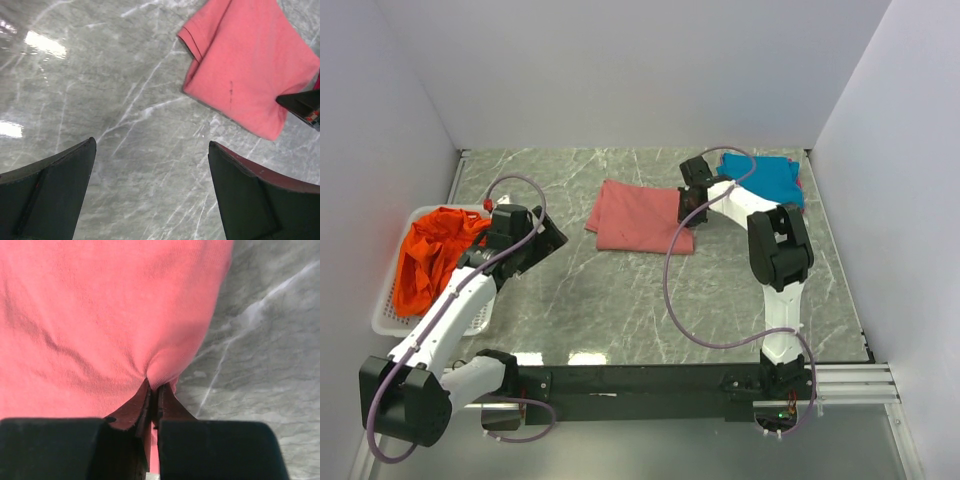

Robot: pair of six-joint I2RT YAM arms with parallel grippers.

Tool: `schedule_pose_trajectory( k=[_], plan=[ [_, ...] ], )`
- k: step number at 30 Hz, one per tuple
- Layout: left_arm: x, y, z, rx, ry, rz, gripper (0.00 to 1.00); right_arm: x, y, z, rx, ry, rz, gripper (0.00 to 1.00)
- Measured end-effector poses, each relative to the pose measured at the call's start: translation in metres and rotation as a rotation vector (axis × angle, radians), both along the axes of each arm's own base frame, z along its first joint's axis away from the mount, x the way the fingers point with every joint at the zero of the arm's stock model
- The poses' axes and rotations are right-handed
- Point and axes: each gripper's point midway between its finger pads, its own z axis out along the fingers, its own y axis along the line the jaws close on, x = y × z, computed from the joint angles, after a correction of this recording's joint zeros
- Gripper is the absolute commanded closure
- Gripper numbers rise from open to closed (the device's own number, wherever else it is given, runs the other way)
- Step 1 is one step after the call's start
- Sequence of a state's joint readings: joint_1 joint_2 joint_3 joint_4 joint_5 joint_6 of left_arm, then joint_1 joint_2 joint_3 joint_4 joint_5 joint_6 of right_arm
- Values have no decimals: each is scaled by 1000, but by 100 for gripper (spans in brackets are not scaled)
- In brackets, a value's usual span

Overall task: Fold and stack the t-shirts
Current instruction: Neatly place the folded tshirt to the corner

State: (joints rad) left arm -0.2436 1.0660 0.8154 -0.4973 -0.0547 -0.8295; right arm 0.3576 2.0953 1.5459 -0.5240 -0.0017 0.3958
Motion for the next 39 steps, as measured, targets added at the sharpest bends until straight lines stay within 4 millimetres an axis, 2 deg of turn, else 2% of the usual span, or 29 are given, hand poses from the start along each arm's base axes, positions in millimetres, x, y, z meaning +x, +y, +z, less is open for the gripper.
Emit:
schedule_pose_trajectory(
  k=[3, 7, 9, 14, 18, 22, 28, 32, 39],
  plan=[
    [-1, 5, 1, 19, 1, 20, 1, 9, -11, 8, -71, -35, 5, 100],
    [-3, 13, 6, 46, -6, 50, 0, 32, -35, 38, -236, -168, 11, 100],
    [-4, 18, 11, 58, -19, 69, 1, 42, -52, 62, -342, -246, 18, 100],
    [-5, 28, 23, 84, -53, 111, 1, 61, -95, 139, -565, -440, -3, 100],
    [-4, 35, 30, 108, -59, 139, 1, 73, -129, 175, -684, -497, -47, 100],
    [-4, 40, 32, 129, -62, 162, 1, 83, -164, 195, -771, -502, -91, 100],
    [-3, 45, 34, 147, -62, 182, 1, 105, -201, 227, -803, -533, -178, 100],
    [-3, 46, 32, 157, -53, 188, 1, 107, -214, 240, -793, -540, -204, 100],
    [-3, 47, 30, 163, -45, 190, 1, 110, -219, 251, -699, -558, -216, 100]
  ],
)
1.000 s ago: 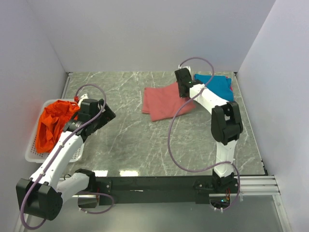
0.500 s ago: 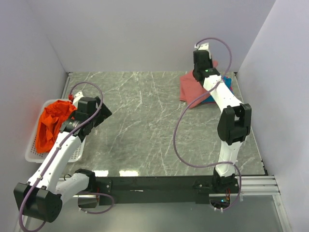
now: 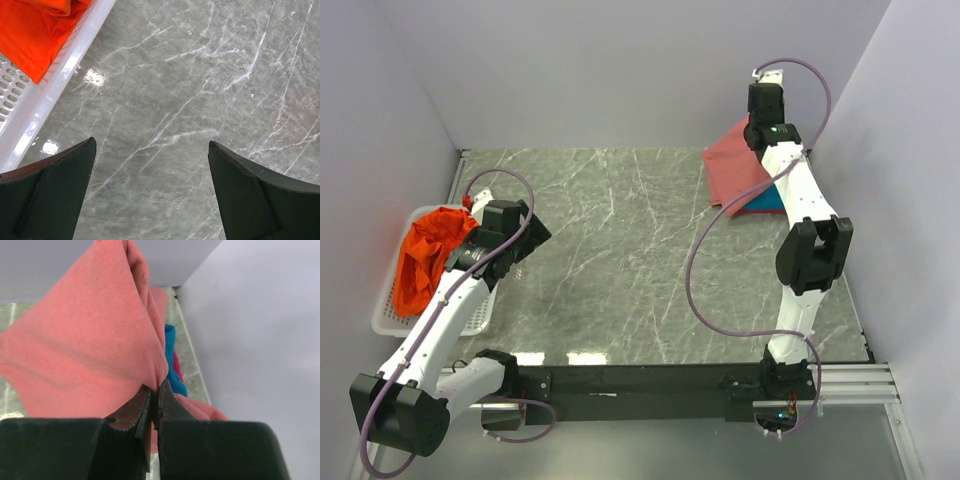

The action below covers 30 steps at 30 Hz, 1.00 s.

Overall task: Fold and stack the t-shirts
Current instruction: Neatly place the folded tshirt to the corner, then reset both grippers

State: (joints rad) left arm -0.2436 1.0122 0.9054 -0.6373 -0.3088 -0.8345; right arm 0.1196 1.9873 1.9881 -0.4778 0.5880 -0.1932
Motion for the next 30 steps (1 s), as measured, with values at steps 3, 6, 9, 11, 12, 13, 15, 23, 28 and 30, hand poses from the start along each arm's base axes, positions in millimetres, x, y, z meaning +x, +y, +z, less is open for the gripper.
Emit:
schedule_pose_trajectory(
  k=[3, 6, 9, 11, 12, 13, 15, 23, 28, 30],
  plan=[
    [0, 0, 0, 0, 0, 0, 1, 0, -6, -3, 46, 3, 2, 100],
    [0, 0, 0, 0, 0, 1, 1, -4, -24, -10, 91, 9, -36, 100],
    [0, 0, 0, 1, 0, 2, 1, -7, -49, -19, 135, 12, -95, 100],
    [0, 0, 0, 0, 0, 2, 1, -7, -69, -26, 162, 11, -148, 88],
    [0, 0, 0, 0, 1, 3, 1, -6, -78, -33, 178, 13, -174, 68],
    [0, 0, -1, 1, 3, 3, 1, -5, -84, -39, 186, 16, -193, 52],
    [1, 0, -3, 2, 11, 3, 1, -2, -99, -57, 210, 29, -243, 13],
    [6, -1, 4, 4, 12, 4, 1, -7, -101, -106, 318, 104, -291, 10],
    [8, -1, 10, -1, -7, 4, 0, -31, -77, -90, 435, 66, -248, 9],
    [8, -1, 12, -4, -13, 6, 1, -51, -63, -77, 490, 31, -223, 8]
  ],
)
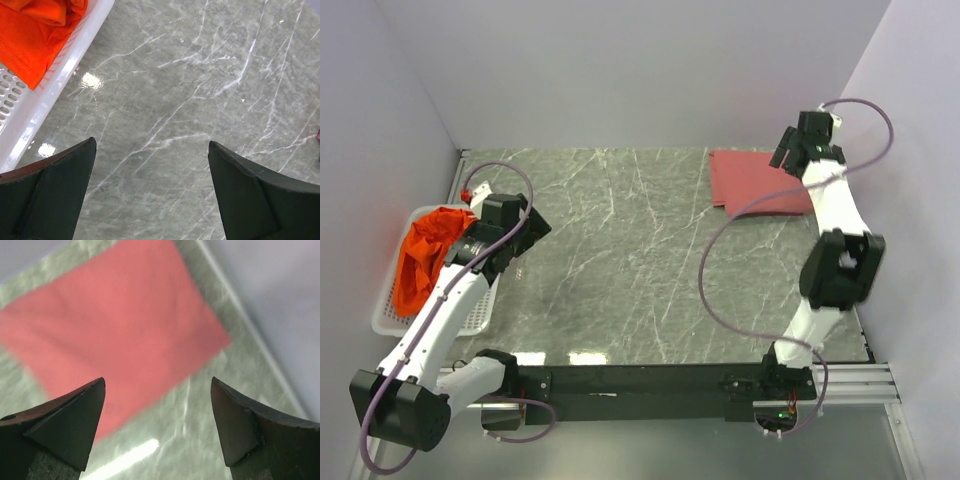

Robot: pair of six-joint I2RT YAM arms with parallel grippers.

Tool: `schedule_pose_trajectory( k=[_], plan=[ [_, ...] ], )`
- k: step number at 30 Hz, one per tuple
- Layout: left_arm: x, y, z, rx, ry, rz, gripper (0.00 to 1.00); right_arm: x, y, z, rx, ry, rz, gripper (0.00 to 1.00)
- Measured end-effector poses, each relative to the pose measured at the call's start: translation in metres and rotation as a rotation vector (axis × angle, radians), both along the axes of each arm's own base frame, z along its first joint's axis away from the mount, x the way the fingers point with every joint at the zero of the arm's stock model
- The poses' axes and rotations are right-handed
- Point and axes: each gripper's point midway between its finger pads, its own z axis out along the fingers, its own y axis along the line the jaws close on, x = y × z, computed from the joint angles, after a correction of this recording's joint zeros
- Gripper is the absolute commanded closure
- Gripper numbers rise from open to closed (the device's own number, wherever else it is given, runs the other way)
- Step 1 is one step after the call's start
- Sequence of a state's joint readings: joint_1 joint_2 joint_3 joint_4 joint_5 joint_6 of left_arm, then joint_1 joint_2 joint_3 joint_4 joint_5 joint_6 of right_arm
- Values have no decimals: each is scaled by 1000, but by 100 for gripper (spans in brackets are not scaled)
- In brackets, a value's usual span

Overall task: Fold and stack the t-shirts
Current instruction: Reset both grippers

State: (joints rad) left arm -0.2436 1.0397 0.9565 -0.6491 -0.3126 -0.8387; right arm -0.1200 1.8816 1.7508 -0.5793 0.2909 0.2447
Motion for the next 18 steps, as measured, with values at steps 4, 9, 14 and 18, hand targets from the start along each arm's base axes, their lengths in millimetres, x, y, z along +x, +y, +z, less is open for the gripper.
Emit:
schedule_pose_trajectory(
  k=[4, 9, 14, 18],
  plan=[
    [0, 0, 8, -16, -25, 13, 1, -57, 31, 27, 101, -129, 30, 7],
    [-4, 4, 24, -37, -85, 46, 0, -130, 79, 32, 215, -300, 120, 7],
    [-10, 8, 28, -53, -116, 73, 1, -191, 97, -4, 281, -350, 154, 6],
    [-13, 10, 17, -51, -94, 85, 1, -217, 94, -13, 265, -362, 135, 6]
  ],
)
